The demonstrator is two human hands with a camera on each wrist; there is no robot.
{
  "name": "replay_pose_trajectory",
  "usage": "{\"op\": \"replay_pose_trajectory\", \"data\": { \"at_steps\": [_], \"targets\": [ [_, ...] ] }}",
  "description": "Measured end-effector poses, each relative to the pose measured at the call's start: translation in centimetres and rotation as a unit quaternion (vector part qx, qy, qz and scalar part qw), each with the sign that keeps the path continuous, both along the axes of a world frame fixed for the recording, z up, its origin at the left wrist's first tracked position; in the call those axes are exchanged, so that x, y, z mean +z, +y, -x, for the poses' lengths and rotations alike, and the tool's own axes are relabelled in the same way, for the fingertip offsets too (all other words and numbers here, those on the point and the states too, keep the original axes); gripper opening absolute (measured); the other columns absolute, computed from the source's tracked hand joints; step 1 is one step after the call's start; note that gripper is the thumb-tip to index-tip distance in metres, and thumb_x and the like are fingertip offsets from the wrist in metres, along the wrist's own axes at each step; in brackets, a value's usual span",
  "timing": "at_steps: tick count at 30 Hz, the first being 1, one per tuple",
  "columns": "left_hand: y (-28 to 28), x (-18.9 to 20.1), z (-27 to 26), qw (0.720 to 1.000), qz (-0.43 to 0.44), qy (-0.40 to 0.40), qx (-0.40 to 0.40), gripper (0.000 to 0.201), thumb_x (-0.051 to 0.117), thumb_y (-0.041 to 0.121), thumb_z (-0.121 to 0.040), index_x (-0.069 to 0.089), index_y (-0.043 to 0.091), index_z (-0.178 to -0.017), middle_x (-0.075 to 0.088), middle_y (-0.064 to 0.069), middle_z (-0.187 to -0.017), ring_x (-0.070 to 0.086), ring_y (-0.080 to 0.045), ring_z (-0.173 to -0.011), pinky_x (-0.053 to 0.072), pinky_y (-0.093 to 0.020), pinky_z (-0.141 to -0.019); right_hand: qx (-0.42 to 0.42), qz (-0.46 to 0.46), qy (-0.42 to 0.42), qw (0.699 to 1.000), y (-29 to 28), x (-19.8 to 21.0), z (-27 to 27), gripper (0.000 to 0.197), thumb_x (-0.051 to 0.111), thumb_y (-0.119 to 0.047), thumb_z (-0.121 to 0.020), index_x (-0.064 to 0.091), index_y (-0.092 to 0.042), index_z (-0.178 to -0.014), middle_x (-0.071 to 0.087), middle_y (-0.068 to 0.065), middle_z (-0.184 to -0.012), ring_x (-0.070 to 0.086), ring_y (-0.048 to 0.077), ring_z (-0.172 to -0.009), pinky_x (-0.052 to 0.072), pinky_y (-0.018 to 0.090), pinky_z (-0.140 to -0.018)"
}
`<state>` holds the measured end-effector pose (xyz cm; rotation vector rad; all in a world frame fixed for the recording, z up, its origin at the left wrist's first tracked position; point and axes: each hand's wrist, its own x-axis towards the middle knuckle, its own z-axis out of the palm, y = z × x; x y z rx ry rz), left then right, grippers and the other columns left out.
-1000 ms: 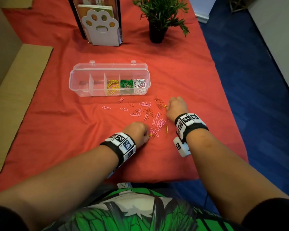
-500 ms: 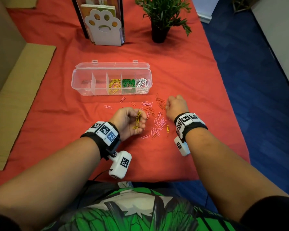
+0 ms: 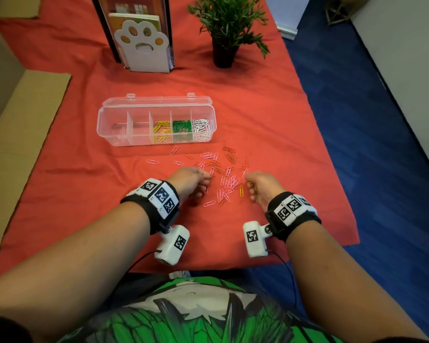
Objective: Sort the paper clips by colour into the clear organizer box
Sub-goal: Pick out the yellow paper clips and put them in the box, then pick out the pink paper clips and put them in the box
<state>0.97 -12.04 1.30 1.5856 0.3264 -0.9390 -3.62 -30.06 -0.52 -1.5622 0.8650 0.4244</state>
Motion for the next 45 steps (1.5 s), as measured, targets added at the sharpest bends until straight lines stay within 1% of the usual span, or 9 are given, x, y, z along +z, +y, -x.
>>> {"op": "replay_pose_trajectory", "data": {
  "at_steps": [4, 8, 14, 21, 25, 30, 35, 42, 45],
  "targets": [
    [0.3, -0.1, -0.1, 0.999, -0.029, -0.012, -0.019, 0.028, 0.034, -0.004, -0.091, 0.051, 0.014, -0.078, 0.052, -0.003, -0.068, 0.045, -0.011, -0.056, 0.04, -0.015, -0.042, 0.284, 0.371, 0.054, 0.883, 1.0, 0.3, 0.5, 0.024, 0.049, -0.027, -0.09, 0.06, -0.006, -0.091, 0.061, 0.014, -0.1, 0.059, 0.026, -0.095, 0.047, 0.03, -0.085],
    [1.0, 0.4, -0.5, 0.998, -0.051, -0.037, -0.017, 0.031, 0.032, -0.005, -0.091, 0.052, 0.013, -0.075, 0.053, -0.003, -0.068, 0.047, -0.011, -0.056, 0.041, -0.013, -0.041, 0.362, 0.451, 0.074, 0.812, 3.0, 0.1, 1.0, 0.044, 0.049, -0.016, -0.087, 0.046, 0.003, -0.125, 0.047, 0.019, -0.126, 0.048, 0.031, -0.116, 0.043, 0.037, -0.1],
    [2.7, 2.9, -3.3, 0.993, -0.006, -0.107, 0.042, 0.029, 0.036, -0.005, -0.091, 0.056, 0.011, -0.077, 0.056, -0.003, -0.07, 0.053, -0.008, -0.052, 0.045, -0.015, -0.047, 0.361, 0.397, 0.028, 0.843, 3.9, 3.0, -0.9, 0.031, 0.04, -0.01, -0.091, 0.056, 0.0, -0.116, 0.057, 0.019, -0.118, 0.054, 0.031, -0.113, 0.044, 0.03, -0.089],
    [4.4, 5.8, -10.0, 0.972, 0.007, -0.15, 0.18, 0.029, 0.029, -0.007, -0.088, 0.052, 0.008, -0.081, 0.046, -0.003, -0.069, 0.045, -0.01, -0.052, 0.041, -0.014, -0.046, 0.211, 0.144, -0.079, 0.964, 6.7, 5.3, -6.3, 0.021, 0.049, -0.011, -0.085, 0.043, -0.02, -0.066, 0.044, -0.001, -0.06, 0.041, 0.015, -0.053, 0.037, 0.03, -0.055],
    [5.5, 4.9, -11.7, 0.966, -0.126, -0.17, 0.148, 0.034, 0.057, 0.005, -0.086, 0.056, 0.001, -0.119, 0.06, -0.016, -0.117, 0.059, -0.027, -0.102, 0.05, -0.036, -0.092, 0.173, 0.074, -0.096, 0.977, 8.1, 5.8, -8.8, 0.021, 0.05, -0.007, -0.084, 0.044, -0.017, -0.067, 0.04, 0.001, -0.058, 0.036, 0.014, -0.05, 0.031, 0.026, -0.046],
    [7.1, 4.6, -12.1, 0.961, -0.136, -0.211, 0.112, 0.042, 0.056, 0.002, -0.084, 0.053, 0.001, -0.125, 0.058, -0.02, -0.127, 0.056, -0.032, -0.118, 0.044, -0.038, -0.101, 0.195, 0.145, -0.137, 0.96, 8.9, 6.7, -11.8, 0.025, 0.05, -0.009, -0.083, 0.045, -0.02, -0.062, 0.044, 0.001, -0.057, 0.043, 0.017, -0.049, 0.04, 0.028, -0.052],
    [9.3, 3.2, -10.4, 0.94, -0.119, -0.241, 0.21, 0.028, 0.045, 0.001, -0.078, 0.06, 0.023, -0.068, 0.061, -0.001, -0.073, 0.055, -0.015, -0.063, 0.046, -0.03, -0.066, 0.243, 0.24, -0.181, 0.922, 11.9, 7.4, -14.5, 0.019, 0.046, -0.021, -0.086, 0.049, -0.02, -0.068, 0.049, -0.004, -0.061, 0.049, 0.018, -0.062, 0.039, 0.026, -0.066],
    [12.6, -0.7, -6.6, 0.948, -0.189, -0.22, 0.131, 0.027, 0.053, -0.002, -0.079, 0.062, 0.019, -0.066, 0.061, 0.009, -0.05, 0.051, 0.0, -0.039, 0.048, -0.022, -0.059, 0.331, 0.181, -0.137, 0.916, 16.0, 7.8, -16.3, 0.034, 0.043, -0.002, -0.087, 0.057, 0.006, -0.116, 0.051, 0.009, -0.089, 0.051, 0.025, -0.088, 0.047, 0.04, -0.083],
    [12.3, -1.3, -5.6, 0.937, -0.232, -0.254, 0.065, 0.022, 0.054, 0.0, -0.08, 0.071, 0.011, -0.089, 0.065, 0.0, -0.077, 0.058, -0.012, -0.068, 0.046, -0.024, -0.075, 0.299, 0.214, -0.148, 0.918, 15.1, 7.8, -16.3, 0.042, 0.042, 0.001, -0.084, 0.056, -0.006, -0.123, 0.061, 0.009, -0.115, 0.058, 0.03, -0.111, 0.048, 0.044, -0.098]
  ]
}}
